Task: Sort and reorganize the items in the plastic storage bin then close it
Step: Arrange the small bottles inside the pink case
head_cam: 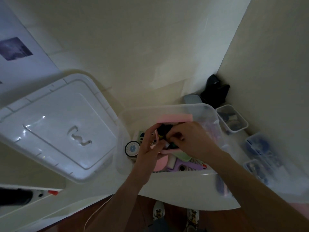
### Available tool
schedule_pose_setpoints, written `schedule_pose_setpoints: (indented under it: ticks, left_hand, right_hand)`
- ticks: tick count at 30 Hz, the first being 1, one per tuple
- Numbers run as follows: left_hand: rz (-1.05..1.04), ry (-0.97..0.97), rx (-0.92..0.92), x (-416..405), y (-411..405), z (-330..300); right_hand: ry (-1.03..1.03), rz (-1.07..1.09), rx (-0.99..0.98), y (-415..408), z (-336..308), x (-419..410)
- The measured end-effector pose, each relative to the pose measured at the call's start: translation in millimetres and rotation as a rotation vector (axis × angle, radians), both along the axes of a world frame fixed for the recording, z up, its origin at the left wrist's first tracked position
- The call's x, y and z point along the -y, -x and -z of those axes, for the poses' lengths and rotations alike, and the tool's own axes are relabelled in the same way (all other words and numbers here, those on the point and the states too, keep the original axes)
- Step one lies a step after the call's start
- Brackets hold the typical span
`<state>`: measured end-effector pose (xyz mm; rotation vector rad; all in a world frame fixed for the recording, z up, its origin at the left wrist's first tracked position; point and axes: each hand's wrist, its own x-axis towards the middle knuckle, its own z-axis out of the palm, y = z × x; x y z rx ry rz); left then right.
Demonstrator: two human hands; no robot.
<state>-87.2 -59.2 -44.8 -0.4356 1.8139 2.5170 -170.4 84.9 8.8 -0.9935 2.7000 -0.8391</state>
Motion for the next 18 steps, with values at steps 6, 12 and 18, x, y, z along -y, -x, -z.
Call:
schedule_pose_setpoints:
  ticks: [6, 12, 18]
  left_hand:
    - [-0.009, 0.017, -0.039, 1, -2, -3]
    - [-0.015, -0.014, -0.008, 4, -3, 4]
    - [0.029, -0.067, 0.005, 18, -4, 7]
  right_hand:
    - [-0.014, -0.060, 0.043, -4, 4, 2]
    - [0.109, 0.060, 0.004, -3, 4, -8]
    - [0.378, 0.528, 0.130, 5, 11, -39]
